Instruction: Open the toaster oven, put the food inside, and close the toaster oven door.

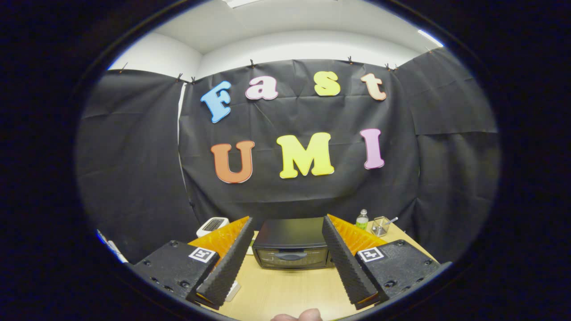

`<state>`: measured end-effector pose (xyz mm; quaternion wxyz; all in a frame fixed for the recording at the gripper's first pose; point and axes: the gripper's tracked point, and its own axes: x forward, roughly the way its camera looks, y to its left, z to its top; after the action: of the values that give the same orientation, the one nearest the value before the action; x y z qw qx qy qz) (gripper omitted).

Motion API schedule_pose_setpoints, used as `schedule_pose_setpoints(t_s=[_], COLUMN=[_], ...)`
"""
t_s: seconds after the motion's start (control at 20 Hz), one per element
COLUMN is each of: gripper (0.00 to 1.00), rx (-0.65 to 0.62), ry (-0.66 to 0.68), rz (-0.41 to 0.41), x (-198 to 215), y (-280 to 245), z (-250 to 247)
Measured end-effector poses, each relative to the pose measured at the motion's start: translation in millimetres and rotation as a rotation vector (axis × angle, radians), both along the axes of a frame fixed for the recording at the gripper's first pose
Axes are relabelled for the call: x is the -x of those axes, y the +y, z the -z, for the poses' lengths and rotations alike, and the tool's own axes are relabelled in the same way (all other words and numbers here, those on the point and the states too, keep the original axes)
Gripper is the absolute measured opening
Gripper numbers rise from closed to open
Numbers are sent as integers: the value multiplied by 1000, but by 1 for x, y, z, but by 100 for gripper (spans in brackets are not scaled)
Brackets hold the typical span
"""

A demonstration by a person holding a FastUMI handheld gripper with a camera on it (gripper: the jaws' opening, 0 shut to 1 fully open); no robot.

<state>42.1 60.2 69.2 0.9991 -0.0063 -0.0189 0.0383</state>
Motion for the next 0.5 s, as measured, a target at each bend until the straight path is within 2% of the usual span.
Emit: schedule_pose_setpoints(t_s=[0.5], gripper=[100], rx=[-5], ry=[15], rz=[-1], x=[1], y=[12], z=[5])
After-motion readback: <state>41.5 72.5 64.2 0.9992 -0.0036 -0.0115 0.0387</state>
